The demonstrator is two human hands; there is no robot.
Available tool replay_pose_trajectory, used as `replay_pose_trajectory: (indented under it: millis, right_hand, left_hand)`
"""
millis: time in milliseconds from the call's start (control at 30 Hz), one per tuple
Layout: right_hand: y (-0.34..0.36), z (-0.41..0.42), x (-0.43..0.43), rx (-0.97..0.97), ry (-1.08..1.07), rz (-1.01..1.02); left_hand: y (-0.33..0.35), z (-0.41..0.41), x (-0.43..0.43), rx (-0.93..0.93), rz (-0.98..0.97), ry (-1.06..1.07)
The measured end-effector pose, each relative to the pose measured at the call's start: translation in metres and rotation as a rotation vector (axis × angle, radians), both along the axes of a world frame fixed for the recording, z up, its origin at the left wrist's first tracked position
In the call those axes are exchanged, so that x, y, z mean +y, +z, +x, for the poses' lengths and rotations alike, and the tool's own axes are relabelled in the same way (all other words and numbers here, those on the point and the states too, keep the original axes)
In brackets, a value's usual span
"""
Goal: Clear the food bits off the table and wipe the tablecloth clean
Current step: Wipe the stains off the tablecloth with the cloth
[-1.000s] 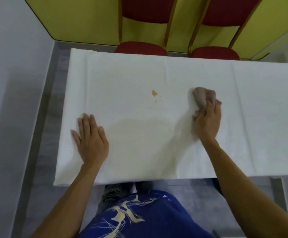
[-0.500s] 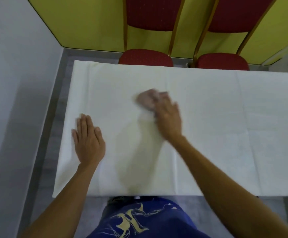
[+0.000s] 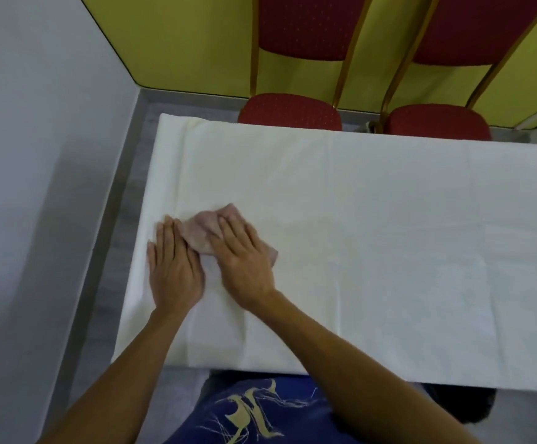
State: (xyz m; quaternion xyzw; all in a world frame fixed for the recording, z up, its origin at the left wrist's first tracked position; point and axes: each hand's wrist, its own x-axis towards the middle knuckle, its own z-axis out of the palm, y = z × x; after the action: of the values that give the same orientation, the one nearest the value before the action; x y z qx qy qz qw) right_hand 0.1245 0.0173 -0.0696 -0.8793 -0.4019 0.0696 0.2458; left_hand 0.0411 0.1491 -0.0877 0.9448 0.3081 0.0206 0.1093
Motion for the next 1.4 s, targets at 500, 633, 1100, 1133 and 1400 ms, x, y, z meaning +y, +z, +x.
replay_pose_trajectory:
  millis: [500, 633, 1100, 1133, 1400]
  right_hand:
    - [0.019, 0.183, 0.013, 0.034, -0.598, -0.253]
    - [0.018, 0.11, 0.11, 0.021, -0.058, -0.214]
    - [0.037, 0.15, 0.059, 0.056, -0.407, -0.404]
    - [0.031, 0.118, 0.071, 0.055, -0.337, -0.359]
    - [0.013, 0.061, -0.037, -0.056, -0.156, -0.266]
  left_hand:
    - [0.001, -0.014, 0.008, -0.127, 0.053, -0.028]
    - [0.0, -0.016, 0.01, -0.112, 0.019, -0.023]
    - [0.0, -0.018, 0.012, -0.128, 0.027, -0.027]
    - [-0.001, -0.018, 0.012, -0.13, 0.03, -0.033]
    - [0.001, -0.022, 0.013, -0.072, 0.042, -0.082]
